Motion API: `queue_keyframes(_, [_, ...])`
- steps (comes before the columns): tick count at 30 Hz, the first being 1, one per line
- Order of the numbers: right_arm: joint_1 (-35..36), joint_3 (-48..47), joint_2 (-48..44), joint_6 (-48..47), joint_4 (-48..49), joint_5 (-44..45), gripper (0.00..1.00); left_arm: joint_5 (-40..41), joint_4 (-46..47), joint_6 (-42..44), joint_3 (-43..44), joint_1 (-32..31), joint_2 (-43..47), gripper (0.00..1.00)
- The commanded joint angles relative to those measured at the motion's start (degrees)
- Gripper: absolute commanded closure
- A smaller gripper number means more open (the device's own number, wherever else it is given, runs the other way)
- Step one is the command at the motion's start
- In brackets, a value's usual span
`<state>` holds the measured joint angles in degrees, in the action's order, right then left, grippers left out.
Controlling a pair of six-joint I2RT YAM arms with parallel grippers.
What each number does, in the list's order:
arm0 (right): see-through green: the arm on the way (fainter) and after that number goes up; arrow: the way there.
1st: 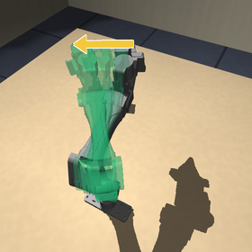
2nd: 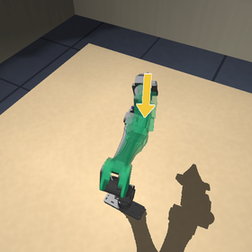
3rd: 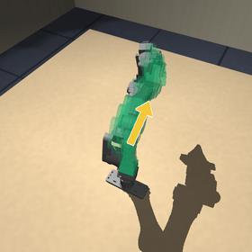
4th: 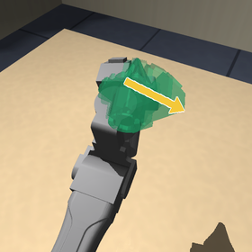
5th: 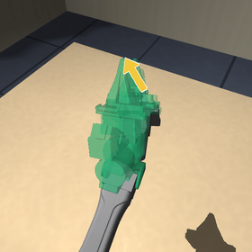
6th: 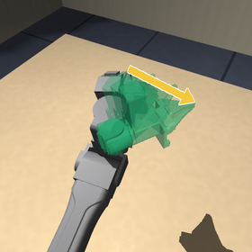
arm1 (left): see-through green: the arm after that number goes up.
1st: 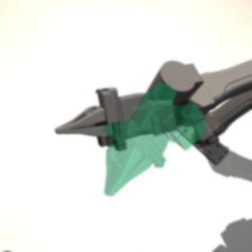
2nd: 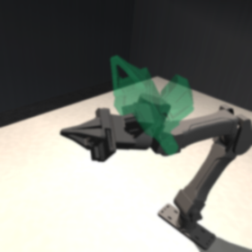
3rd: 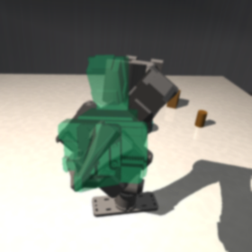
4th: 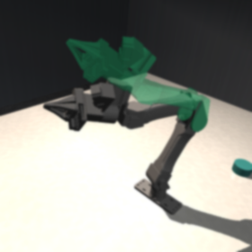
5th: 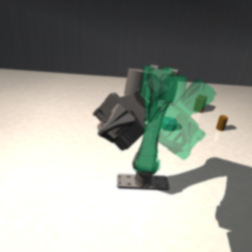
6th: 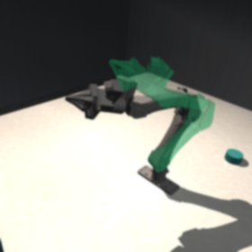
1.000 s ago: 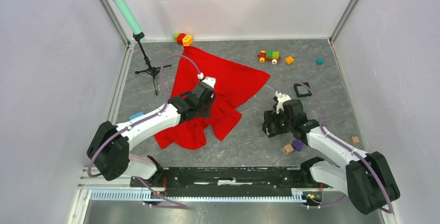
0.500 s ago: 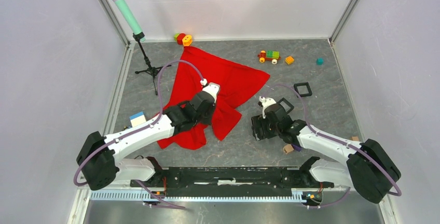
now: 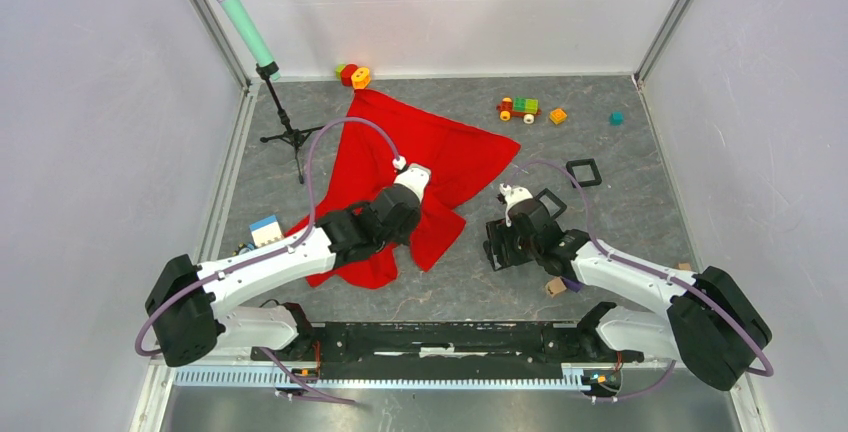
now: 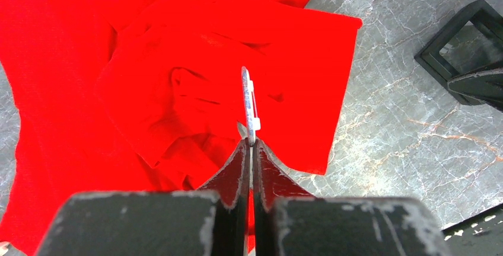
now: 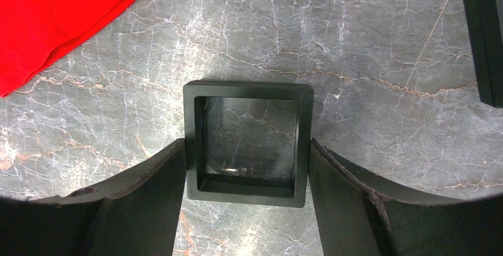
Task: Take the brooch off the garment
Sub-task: Pick up the brooch box from the center of the board.
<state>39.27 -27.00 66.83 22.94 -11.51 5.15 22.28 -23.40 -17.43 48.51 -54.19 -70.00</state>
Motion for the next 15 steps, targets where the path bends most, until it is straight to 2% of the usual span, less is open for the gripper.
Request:
queue_keyframes(1, [0.1,-2.7,-0.9,1.4,1.0,-2.1,0.28,2.7,2.6,2.3,1.3,-1.2,0.1,0.98])
queue_keyframes(8, [0.1,-1.4,-1.8,5.1,5.2,-11.9,0.28,1.1,6.7,5.1,-0.6,-2.9,1.1,0.98])
queue_keyframes(15, [0.0,1.5,-1.2,10.4,14.0,-19.6,0.29,-11.3,18.1,3.4,-7.7,-2.9,3.7,0.98])
